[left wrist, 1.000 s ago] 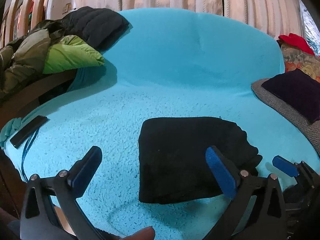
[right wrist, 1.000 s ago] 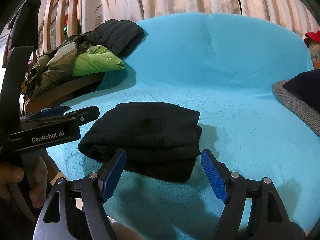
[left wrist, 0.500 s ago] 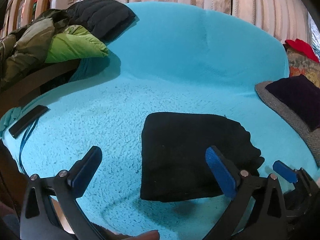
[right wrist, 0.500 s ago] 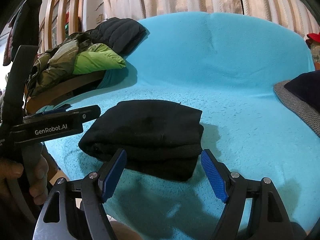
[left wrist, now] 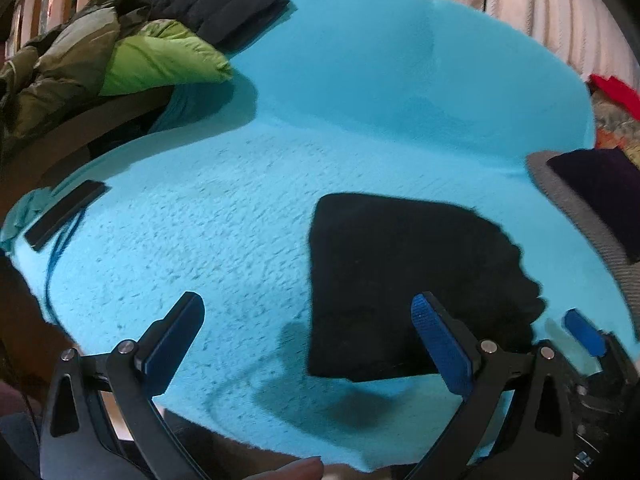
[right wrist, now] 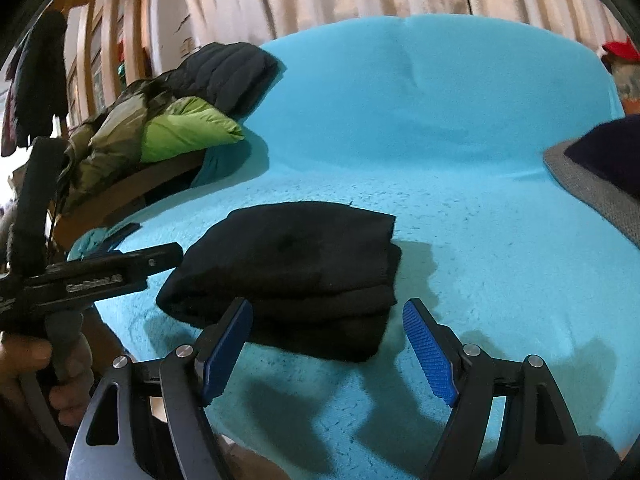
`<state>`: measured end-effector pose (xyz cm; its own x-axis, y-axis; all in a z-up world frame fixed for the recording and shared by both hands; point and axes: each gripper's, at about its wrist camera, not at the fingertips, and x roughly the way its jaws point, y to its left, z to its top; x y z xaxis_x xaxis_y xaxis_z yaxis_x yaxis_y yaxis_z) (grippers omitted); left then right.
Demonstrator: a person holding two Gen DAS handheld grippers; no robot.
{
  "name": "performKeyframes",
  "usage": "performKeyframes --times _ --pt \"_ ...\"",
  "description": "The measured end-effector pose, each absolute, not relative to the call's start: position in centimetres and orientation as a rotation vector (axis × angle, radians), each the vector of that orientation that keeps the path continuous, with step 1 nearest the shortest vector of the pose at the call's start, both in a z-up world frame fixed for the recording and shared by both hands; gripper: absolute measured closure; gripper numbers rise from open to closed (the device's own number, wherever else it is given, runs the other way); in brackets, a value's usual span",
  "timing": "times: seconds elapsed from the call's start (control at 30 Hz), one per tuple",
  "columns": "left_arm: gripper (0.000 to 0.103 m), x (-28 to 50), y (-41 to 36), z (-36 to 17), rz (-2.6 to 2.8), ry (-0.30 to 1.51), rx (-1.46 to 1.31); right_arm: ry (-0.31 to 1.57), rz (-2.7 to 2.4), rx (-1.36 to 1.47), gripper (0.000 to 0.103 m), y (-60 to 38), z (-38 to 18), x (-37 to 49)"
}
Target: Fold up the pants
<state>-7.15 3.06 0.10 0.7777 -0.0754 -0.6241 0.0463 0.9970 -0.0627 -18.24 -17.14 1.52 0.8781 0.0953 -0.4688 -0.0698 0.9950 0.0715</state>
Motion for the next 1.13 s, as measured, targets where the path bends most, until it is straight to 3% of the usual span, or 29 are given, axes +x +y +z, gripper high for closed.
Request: performKeyframes --times 1.13 --pt "0.0 -8.0 2.0 0.9 -0.115 0.647 -0.023 0.495 0.087 0.038 0.022 -16.8 1.7 -18.5"
